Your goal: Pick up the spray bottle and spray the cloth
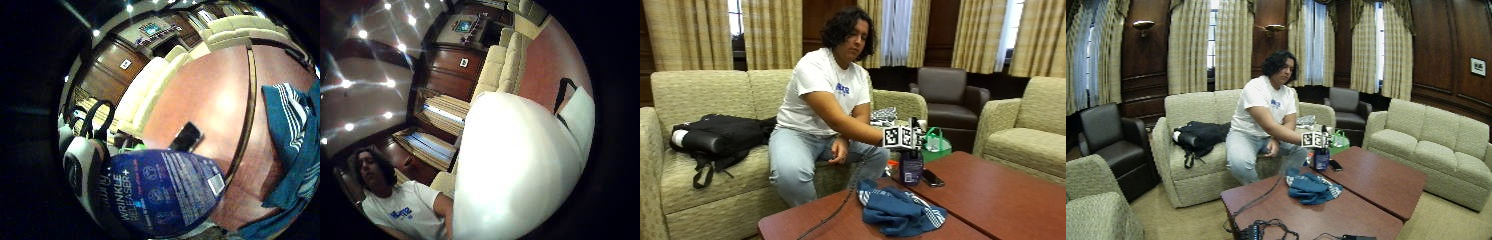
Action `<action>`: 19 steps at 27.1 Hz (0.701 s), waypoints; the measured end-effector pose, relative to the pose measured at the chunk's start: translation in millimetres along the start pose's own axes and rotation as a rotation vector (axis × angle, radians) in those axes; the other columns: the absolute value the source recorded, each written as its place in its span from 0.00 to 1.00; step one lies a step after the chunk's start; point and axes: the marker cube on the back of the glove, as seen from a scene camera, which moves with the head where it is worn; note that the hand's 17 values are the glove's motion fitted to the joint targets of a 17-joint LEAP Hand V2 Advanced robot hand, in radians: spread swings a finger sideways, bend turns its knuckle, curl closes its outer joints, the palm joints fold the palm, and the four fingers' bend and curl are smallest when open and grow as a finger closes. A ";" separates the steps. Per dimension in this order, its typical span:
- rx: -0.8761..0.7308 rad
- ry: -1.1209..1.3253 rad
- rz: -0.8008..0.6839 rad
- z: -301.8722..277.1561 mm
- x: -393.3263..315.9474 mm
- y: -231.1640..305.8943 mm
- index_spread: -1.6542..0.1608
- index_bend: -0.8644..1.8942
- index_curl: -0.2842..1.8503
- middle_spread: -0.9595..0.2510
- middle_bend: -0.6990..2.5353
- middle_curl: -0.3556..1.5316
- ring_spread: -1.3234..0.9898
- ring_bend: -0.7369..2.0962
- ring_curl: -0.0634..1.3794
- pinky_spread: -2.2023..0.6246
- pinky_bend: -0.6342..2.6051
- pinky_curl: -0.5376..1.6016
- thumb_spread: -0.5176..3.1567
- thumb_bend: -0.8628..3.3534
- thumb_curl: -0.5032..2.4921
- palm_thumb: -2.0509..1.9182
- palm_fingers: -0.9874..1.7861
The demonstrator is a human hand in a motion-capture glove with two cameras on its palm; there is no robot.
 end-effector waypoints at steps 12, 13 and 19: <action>0.004 -0.010 0.008 16.3 -3.3 -13.8 0.76 0.48 0.42 0.63 0.43 0.47 0.47 0.49 0.36 0.67 0.32 0.43 0.25 0.20 0.46 0.74 0.86; 0.002 -0.010 0.008 16.9 -3.3 -14.1 0.76 0.48 0.42 0.63 0.43 0.47 0.47 0.49 0.36 0.67 0.32 0.43 0.25 0.20 0.46 0.74 0.86; -0.041 -0.017 0.005 15.7 -0.1 -14.5 0.76 0.48 0.42 0.62 0.43 0.47 0.47 0.49 0.36 0.67 0.32 0.43 0.25 0.20 0.46 0.74 0.86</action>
